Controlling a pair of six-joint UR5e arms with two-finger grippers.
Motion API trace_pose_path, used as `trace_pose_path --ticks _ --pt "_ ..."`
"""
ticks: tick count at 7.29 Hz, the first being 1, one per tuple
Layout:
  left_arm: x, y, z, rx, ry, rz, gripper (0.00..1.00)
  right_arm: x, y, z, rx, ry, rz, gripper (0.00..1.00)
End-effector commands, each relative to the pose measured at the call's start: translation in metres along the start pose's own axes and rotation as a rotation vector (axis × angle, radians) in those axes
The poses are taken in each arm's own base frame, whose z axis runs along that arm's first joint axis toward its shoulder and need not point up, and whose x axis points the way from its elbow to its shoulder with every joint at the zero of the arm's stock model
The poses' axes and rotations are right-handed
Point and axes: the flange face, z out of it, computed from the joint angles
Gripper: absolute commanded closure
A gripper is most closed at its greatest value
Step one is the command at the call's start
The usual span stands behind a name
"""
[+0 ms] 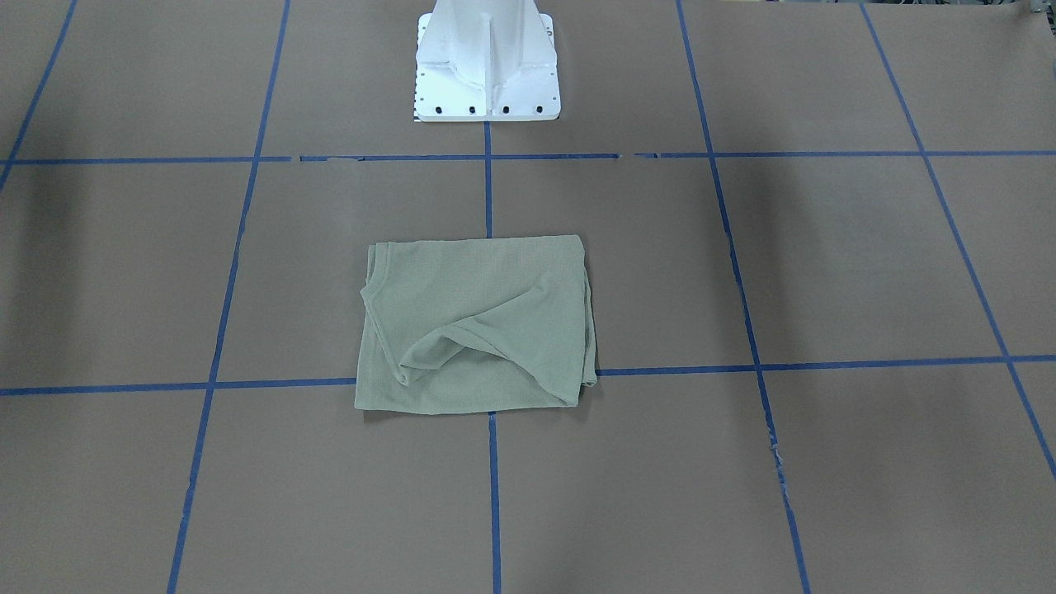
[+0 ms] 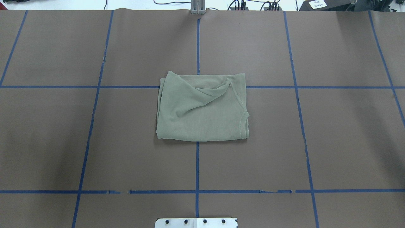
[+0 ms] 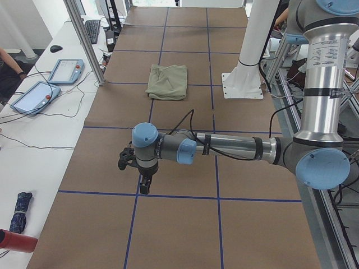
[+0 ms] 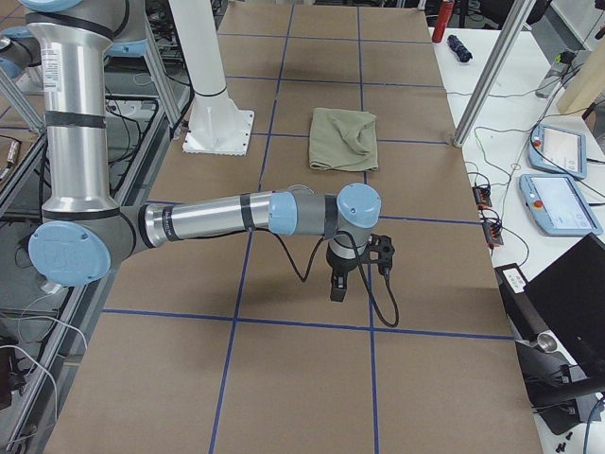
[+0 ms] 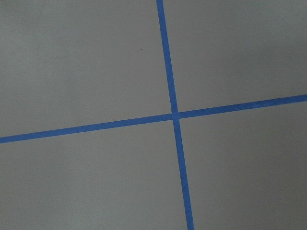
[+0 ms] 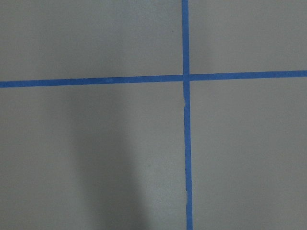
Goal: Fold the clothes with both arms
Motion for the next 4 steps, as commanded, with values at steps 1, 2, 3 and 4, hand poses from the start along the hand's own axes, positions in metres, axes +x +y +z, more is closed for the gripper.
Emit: trace_pose_path --ticks 1,2,3,4 --pt "0.000 0.011 0.006 -0.021 0.066 -0.011 0.00 0.000 0.000 0.001 -0.002 -0.004 0.001 0.00" --pt "-0.006 0.021 0.012 -0.034 0.067 0.019 0.00 0.006 0.007 0.007 -0.014 -0.004 0.011 0.00" --pt "-0.008 0.023 0.014 -0.039 0.066 0.045 0.00 0.012 0.013 0.011 -0.023 -0.008 0.020 0.00" --pt "-0.009 0.023 0.013 -0.035 0.064 0.045 0.00 0.018 0.020 0.016 -0.033 -0.009 0.029 0.00"
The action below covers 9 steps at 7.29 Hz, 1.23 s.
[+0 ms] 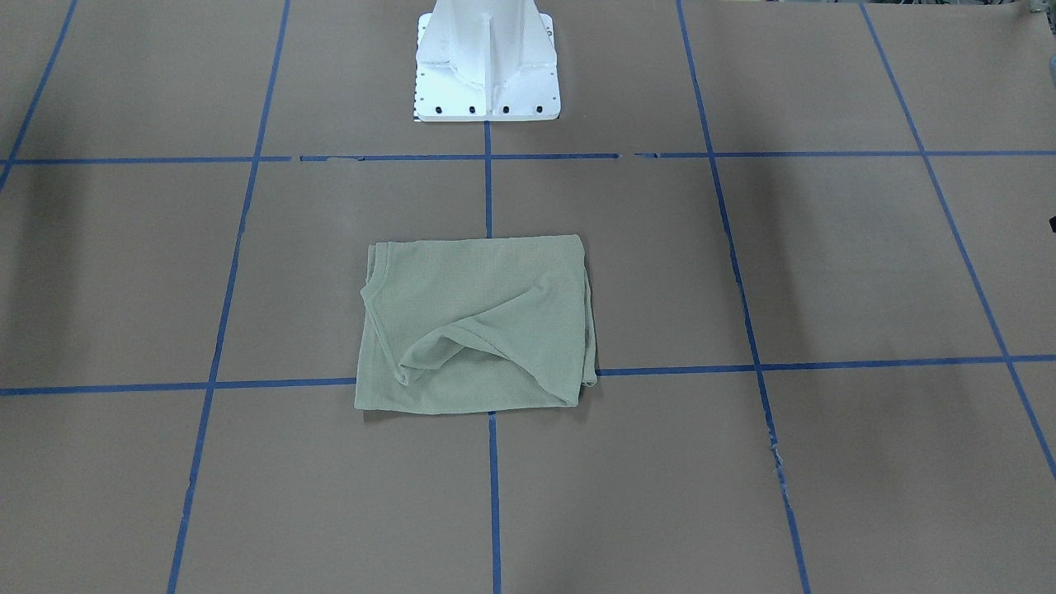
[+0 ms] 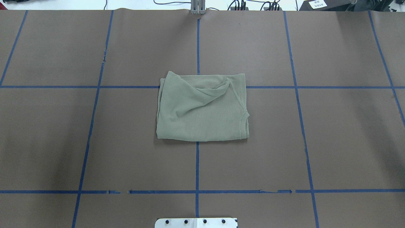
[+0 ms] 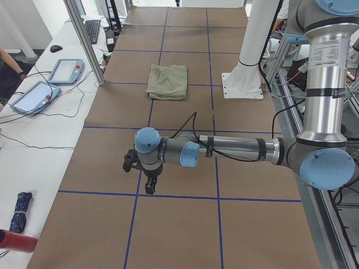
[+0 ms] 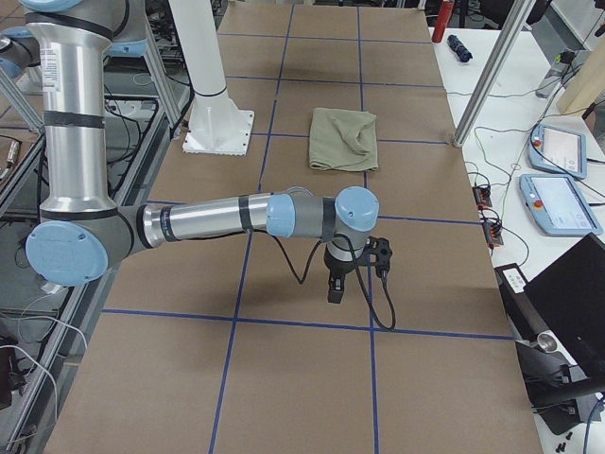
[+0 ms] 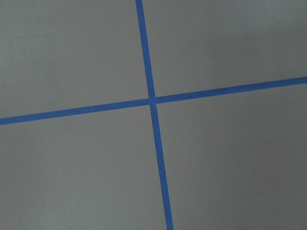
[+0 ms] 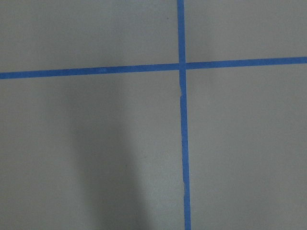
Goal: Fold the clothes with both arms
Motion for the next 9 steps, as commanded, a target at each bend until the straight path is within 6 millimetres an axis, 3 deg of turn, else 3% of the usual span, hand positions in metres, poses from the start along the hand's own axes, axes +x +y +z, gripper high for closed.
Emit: trace_pose_path --ticks 1,9 --pt "-0.0029 0.0026 0.0001 0.000 -0.003 0.013 0.00 0.0086 0.0090 0.0070 -0.010 -0.001 0.010 0.00" --pt "-0.0058 0.0076 0.0017 -0.005 -0.007 0.005 0.00 0.0109 0.0072 0.0047 0.008 -0.004 0.007 0.00"
